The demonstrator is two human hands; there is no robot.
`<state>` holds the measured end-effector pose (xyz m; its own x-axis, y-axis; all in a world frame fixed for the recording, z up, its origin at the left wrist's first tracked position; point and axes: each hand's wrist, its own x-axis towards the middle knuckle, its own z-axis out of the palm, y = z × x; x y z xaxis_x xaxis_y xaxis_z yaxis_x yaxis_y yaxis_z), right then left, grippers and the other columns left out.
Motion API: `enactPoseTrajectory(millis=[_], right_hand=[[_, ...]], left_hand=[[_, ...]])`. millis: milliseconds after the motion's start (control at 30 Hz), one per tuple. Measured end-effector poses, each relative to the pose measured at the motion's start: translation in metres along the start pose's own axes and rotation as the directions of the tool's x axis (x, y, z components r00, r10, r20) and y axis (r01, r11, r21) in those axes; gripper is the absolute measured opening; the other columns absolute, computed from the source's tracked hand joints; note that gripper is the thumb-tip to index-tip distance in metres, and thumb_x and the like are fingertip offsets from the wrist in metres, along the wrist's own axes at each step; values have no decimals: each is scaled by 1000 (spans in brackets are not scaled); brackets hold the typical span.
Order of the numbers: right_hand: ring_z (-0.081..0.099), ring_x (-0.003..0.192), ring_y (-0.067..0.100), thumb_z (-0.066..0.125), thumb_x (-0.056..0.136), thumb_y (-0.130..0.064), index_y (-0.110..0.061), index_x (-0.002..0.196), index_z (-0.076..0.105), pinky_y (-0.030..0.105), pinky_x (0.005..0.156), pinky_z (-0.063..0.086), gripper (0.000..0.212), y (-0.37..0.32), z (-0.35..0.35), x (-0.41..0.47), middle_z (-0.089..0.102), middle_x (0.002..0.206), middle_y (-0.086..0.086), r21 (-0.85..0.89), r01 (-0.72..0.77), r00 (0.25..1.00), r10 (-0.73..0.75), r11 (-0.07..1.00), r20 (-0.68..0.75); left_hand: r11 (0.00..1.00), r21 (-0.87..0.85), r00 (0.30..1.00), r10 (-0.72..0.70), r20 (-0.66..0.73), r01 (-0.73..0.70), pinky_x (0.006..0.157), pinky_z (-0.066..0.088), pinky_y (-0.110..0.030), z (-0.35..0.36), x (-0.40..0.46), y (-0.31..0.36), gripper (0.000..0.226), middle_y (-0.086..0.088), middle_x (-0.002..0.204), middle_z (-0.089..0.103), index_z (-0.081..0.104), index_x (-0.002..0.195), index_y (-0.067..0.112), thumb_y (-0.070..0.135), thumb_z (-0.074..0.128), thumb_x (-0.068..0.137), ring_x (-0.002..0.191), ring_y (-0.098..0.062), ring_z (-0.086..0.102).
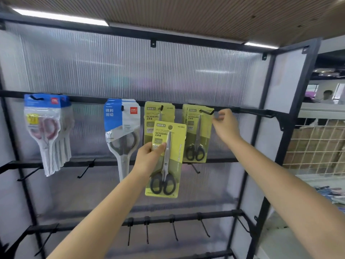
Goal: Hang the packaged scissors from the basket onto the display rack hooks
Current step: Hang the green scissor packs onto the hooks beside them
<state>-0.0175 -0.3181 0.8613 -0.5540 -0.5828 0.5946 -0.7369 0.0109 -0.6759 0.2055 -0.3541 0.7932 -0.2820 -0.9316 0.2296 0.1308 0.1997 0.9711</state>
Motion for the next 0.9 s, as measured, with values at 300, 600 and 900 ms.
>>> enactPoseTrajectory(millis=[300,600,900], right_hand=[[55,88,8,56,93,-27,-11,119,56,21,78,40,31,-19,-50,-47,55,98,-6,-81,367,919,-348,927,186],[49,66,6,54,94,-19,-13,97,60,11,59,37,9,-12,-65,-62,50,73,-12,-145,267,925,-211,953,314],[45,70,1,56,93,-17,-11,99,63,14,59,32,12,-19,-79,-33,52,79,-8,-149,292,941,-255,945,224]], left_hand=[[992,36,989,114,95,-118,68,46,-21,41,-17,-7,7,2,83,65,61,91,18,24,58,92,76,-12,57],[997,-32,981,80,174,-76,69,48,-23,76,-26,-11,19,-6,85,64,64,97,6,24,61,90,77,-17,56],[1000,16,941,6,337,-12,70,51,-33,73,-22,-26,19,-12,79,49,52,80,8,19,66,86,75,-23,50]])
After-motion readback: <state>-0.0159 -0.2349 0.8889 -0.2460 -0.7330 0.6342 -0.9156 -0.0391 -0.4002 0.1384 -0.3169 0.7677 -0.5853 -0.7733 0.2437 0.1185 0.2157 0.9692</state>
